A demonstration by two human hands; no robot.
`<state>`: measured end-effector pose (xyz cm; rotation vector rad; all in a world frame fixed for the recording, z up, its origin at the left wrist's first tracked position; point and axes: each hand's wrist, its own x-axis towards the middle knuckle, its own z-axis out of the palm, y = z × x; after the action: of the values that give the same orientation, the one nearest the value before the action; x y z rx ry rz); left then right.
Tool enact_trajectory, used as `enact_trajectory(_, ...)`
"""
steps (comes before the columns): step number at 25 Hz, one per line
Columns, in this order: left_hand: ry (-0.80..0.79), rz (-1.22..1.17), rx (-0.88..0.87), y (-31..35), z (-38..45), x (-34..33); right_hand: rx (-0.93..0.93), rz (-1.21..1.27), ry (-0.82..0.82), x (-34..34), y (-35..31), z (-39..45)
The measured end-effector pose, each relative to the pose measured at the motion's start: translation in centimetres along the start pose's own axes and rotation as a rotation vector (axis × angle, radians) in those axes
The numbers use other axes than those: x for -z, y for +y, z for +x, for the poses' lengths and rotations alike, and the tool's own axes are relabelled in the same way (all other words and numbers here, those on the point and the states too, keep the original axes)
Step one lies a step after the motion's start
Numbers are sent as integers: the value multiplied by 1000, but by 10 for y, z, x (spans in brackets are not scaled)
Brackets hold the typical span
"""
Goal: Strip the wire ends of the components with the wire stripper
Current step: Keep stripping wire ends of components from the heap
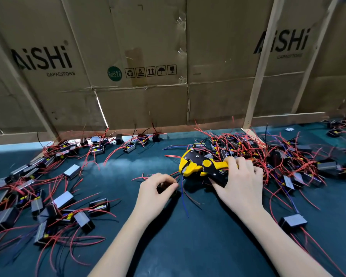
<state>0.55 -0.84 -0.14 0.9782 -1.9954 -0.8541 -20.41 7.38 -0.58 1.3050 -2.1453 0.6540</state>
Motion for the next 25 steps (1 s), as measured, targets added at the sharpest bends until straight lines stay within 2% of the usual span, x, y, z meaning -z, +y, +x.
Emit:
enact_trajectory(7, -13, -1, 61, 8, -2, -4, 106, -49, 63, 0, -2, 2)
enact_trajectory(16, 35, -95, 107, 4, -1, -5, 93, -55, 82, -2, 3, 2)
enact_trajectory(25, 48, -80, 130, 6, -1, -8, 108, -70, 89, 1, -6, 0)
